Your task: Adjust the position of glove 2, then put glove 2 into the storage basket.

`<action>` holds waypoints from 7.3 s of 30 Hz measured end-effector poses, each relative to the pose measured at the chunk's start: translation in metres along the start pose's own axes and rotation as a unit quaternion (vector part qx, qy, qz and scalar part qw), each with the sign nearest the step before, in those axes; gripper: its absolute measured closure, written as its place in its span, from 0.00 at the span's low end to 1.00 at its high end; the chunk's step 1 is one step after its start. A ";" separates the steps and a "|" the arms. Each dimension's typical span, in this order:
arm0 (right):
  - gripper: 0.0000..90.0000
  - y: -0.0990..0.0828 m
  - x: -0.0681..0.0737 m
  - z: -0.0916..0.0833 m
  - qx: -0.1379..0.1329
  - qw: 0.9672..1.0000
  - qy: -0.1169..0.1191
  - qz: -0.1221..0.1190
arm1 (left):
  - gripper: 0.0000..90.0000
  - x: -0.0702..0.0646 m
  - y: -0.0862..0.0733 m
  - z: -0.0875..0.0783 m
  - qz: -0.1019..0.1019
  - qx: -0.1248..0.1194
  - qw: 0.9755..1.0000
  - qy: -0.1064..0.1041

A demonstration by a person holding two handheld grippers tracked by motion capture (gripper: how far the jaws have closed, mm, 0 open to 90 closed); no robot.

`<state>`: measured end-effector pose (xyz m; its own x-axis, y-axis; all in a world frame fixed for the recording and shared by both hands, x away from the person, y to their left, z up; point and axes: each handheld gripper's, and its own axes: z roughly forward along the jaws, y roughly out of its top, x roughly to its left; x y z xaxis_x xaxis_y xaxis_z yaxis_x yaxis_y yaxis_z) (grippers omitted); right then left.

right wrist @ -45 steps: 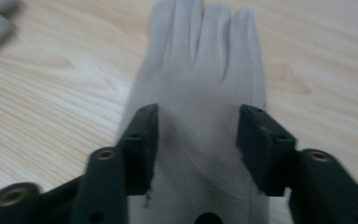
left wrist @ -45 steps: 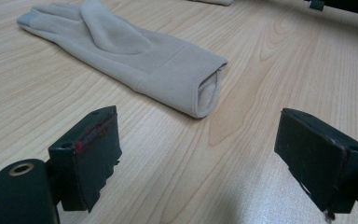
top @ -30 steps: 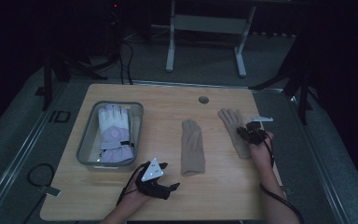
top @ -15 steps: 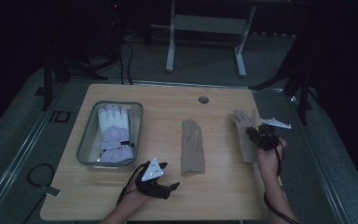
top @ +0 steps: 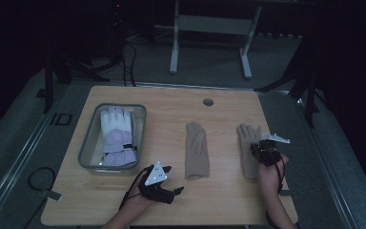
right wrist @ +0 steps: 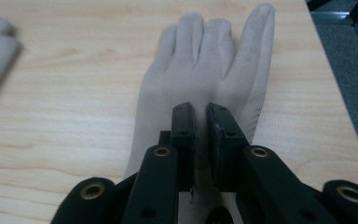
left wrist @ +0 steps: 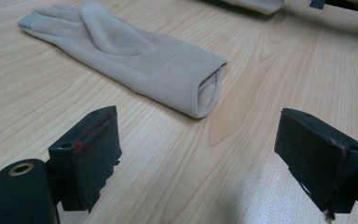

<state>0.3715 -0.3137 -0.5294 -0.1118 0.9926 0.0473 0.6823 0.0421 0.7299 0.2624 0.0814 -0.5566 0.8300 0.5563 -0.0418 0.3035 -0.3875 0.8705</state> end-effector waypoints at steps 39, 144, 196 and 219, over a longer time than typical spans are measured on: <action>0.90 -0.012 -0.026 0.013 0.005 0.990 0.080 -0.119 | 0.16 -0.001 0.000 0.001 0.005 0.002 1.000 -0.002; 0.16 0.028 0.141 0.005 -0.003 0.967 0.225 -0.116 | 0.16 -0.007 0.006 -0.004 0.023 -0.011 1.000 0.006; 0.29 0.066 0.131 0.080 0.055 0.966 0.248 -0.044 | 0.35 0.003 0.050 0.056 0.167 0.088 0.981 -0.042; 0.71 0.053 0.147 0.088 0.061 0.966 0.230 -0.097 | 0.89 0.010 0.046 0.069 0.205 0.123 0.971 -0.003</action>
<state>0.4546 -0.1556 -0.5440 -0.5361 0.8101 0.2371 0.6932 0.2622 0.6714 0.3166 0.0184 -0.5502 0.9073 0.3138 0.2800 0.0488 -0.7398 0.6710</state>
